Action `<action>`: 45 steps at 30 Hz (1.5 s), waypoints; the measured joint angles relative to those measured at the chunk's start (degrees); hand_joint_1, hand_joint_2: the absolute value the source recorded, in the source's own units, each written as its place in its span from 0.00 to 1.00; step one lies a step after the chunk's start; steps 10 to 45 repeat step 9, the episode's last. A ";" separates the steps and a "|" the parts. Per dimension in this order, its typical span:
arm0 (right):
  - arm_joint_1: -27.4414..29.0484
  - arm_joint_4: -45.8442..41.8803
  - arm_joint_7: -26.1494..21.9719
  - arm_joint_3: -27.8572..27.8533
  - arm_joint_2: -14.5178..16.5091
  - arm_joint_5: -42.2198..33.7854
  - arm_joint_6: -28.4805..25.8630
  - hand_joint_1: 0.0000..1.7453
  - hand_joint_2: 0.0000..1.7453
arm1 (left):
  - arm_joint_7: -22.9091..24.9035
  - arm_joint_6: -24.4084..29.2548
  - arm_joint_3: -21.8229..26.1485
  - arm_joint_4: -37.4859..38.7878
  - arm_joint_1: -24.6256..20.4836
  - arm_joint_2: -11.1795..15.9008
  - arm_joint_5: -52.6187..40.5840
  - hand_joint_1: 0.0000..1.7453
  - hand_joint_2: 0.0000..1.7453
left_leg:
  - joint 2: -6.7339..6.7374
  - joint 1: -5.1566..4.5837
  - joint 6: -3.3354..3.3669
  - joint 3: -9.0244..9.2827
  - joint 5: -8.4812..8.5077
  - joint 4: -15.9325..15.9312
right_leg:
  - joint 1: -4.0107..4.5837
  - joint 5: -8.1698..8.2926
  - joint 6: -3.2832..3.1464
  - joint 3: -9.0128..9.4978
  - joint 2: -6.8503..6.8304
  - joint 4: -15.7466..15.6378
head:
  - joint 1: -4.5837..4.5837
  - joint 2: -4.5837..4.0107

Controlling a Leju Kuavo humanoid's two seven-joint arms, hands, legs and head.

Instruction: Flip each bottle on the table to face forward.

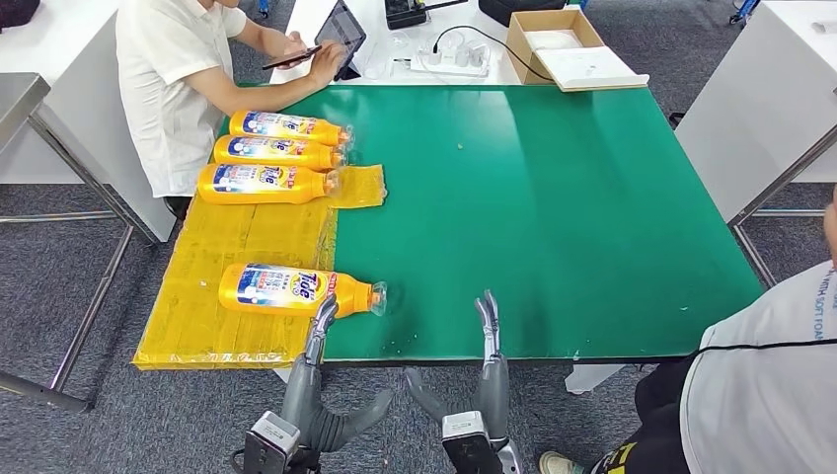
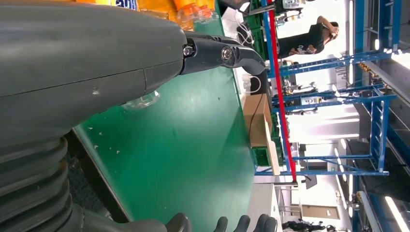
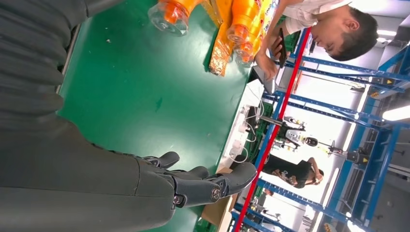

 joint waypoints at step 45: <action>-0.42 0.79 0.16 1.05 -0.43 1.58 -0.03 0.00 1.00 | -0.62 -0.47 -0.02 0.24 -0.08 0.01 1.42 0.00 1.00 | 0.00 0.00 0.00 0.00 0.00 0.00 | 0.00 0.00 0.00 0.00 0.00 0.00 | 0.00 0.00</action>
